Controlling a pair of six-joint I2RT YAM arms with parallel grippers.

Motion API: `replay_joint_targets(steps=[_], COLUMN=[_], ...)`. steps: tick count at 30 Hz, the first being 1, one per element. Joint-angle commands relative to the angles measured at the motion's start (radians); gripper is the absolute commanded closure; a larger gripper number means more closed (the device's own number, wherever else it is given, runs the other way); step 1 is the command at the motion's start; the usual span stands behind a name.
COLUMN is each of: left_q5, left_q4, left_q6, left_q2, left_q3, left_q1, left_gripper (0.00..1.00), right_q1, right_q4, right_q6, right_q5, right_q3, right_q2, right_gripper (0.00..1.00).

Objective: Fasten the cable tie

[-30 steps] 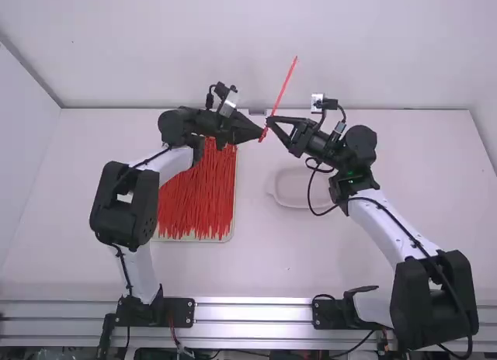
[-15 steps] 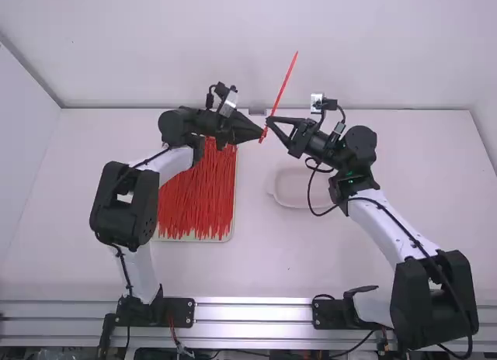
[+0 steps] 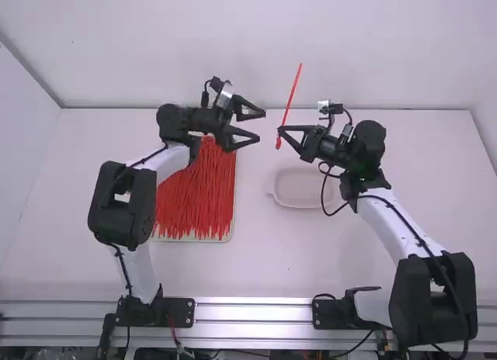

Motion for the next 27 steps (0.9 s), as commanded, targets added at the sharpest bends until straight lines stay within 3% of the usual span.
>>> replay_joint_targets(steps=[1, 8, 9, 14, 20, 27], left_q5=[-0.044, -0.091, -0.09, -0.151, -0.275, -0.323], left_q4=[-0.057, -0.455, -0.584, -0.909, -1.218, -1.431], left_q6=[0.042, 0.236, 0.326, 0.52, 0.712, 0.851], left_q2=[0.004, 0.004, 0.004, 0.004, 0.004, 0.004], left_q3=[0.015, 0.015, 0.015, 0.015, 0.015, 0.015], left_q1=[0.04, 0.1, 0.115, 0.145, 0.142, 0.139], left_gripper=[0.01, 0.01, 0.01, 0.01, 0.01, 0.01], right_q1=[-0.017, -0.04, -0.039, -0.039, -0.031, -0.021], right_q4=[-0.04, -0.166, -0.208, -0.344, -0.47, -0.595], right_q6=[-0.093, -0.201, -0.233, -0.323, -0.399, -0.452], right_q5=[-0.018, -0.018, -0.009, 0.086, 0.202, 0.354], right_q3=[0.023, 0.023, 0.023, 0.023, 0.023, 0.022], right_q2=[-0.014, -0.014, -0.014, -0.014, -0.014, -0.014], right_gripper=[1.0, 1.0, 1.0, 1.0, 1.0, 1.0])
